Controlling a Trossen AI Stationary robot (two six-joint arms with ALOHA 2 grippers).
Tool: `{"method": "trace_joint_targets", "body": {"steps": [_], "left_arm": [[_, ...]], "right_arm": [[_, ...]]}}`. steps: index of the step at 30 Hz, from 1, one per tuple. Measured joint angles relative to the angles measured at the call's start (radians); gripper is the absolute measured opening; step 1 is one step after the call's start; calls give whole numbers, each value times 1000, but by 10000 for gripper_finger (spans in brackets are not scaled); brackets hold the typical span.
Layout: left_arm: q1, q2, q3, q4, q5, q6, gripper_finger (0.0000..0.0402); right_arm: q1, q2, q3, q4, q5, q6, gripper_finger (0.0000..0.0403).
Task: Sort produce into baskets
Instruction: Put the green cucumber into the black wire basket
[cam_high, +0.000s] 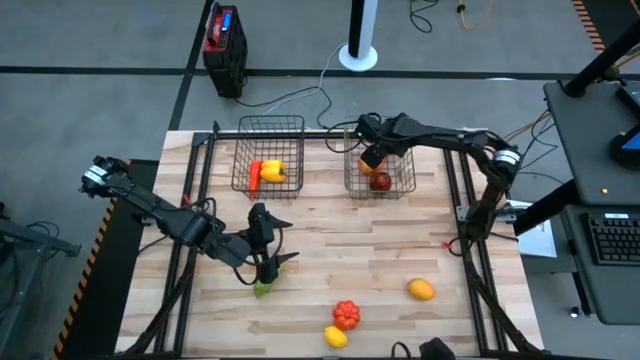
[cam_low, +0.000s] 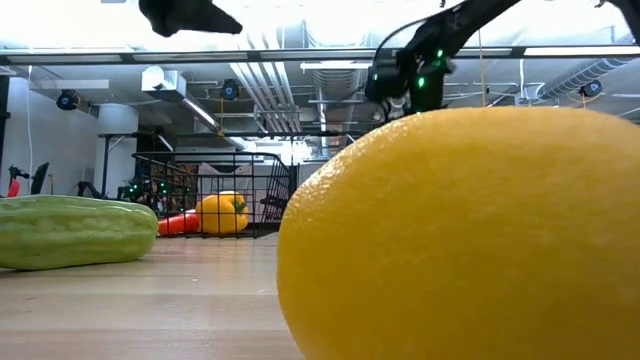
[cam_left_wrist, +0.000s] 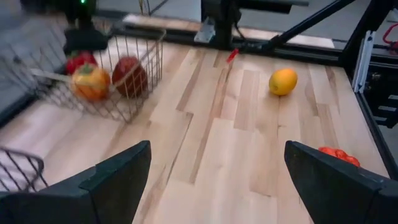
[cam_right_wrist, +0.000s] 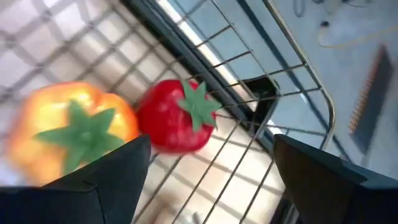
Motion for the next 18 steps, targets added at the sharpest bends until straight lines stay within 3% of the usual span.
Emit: {"method": "trace_joint_targets", "body": {"steps": [4, 9, 18], "left_arm": [[0, 25, 0, -54, 83, -108, 351], [-2, 91, 8, -123, 247, -258, 351], [-28, 300, 173, -577, 437, -695, 351]], "right_arm": [[46, -91, -15, -2, -79, 27, 322], [166, -217, -76, 3, -96, 48, 320], [458, -389, -216, 229, -29, 64, 320]]}}
